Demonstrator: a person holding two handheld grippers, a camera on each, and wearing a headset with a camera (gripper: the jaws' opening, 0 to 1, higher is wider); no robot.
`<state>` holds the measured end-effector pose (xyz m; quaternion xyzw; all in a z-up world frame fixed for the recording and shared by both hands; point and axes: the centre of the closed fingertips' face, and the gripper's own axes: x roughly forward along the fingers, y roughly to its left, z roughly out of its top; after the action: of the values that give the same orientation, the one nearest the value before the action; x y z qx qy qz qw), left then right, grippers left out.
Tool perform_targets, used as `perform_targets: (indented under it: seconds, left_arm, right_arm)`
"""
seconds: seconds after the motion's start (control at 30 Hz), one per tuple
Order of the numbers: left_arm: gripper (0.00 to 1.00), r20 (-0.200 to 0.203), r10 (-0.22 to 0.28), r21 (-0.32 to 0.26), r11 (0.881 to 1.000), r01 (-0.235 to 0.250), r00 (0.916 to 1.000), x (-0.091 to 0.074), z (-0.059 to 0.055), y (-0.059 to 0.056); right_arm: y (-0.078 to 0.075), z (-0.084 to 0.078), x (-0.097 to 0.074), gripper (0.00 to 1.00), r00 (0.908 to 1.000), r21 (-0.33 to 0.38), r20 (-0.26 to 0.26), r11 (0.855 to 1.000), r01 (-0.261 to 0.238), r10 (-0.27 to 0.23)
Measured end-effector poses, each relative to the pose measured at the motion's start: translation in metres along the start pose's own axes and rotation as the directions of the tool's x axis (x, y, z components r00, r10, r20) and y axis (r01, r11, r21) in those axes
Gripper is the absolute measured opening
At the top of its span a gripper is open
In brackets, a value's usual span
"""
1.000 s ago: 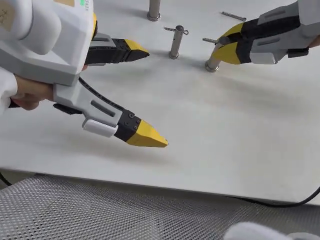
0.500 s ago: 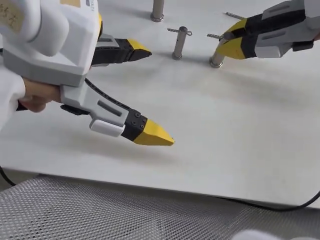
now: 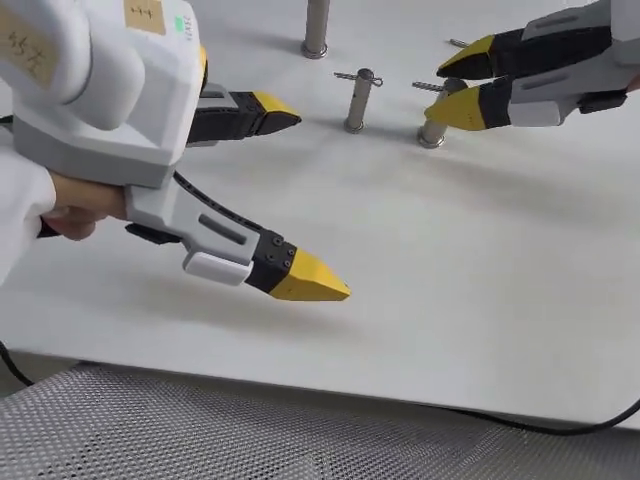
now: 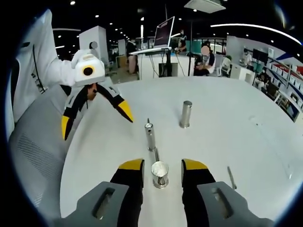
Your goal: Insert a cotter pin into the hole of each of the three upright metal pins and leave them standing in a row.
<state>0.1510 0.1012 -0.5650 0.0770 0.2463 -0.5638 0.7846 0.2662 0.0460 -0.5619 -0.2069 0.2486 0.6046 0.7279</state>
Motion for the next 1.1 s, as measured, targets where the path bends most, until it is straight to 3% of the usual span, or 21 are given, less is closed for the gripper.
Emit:
perform_targets:
  seconds: [0.17, 0.33, 0.5, 0.63, 0.83, 1.1]
  left_arm:
    - [0.99, 0.006, 0.009, -0.007, 1.000, -0.009, 0.9999, -0.001, 0.001, 0.003]
    - [0.99, 0.028, 0.031, -0.025, 0.999, -0.030, 0.9991, -0.002, 0.008, 0.006]
    - [0.99, 0.053, 0.048, -0.031, 0.998, -0.047, 0.9974, -0.003, 0.015, 0.007]
    - [0.99, 0.039, 0.044, -0.019, 0.999, -0.043, 0.9983, -0.002, 0.013, 0.005]
    - [0.99, 0.041, 0.049, -0.027, 0.999, -0.048, 0.9980, -0.003, 0.015, 0.003]
    - [0.99, 0.069, 0.075, -0.061, 0.996, -0.070, 0.9949, -0.009, 0.019, 0.008]
  right_arm:
    - [0.008, 0.006, -0.005, 0.29, 0.9999, 0.012, 0.016, 1.000, -0.002, 0.002]
    - [0.018, 0.011, -0.014, 0.40, 0.9981, 0.050, 0.057, 0.999, 0.019, -0.022]
    - [0.027, 0.007, -0.020, 0.46, 0.9969, 0.075, 0.057, 0.996, 0.049, -0.053]
    - [0.037, -0.001, -0.027, 0.53, 0.9965, 0.110, 0.053, 0.992, 0.059, -0.065]
    - [0.044, -0.006, -0.040, 0.69, 0.9901, 0.189, 0.078, 0.977, 0.101, -0.117]
    - [0.059, -0.017, -0.055, 0.80, 0.9810, 0.291, 0.092, 0.947, 0.138, -0.171]
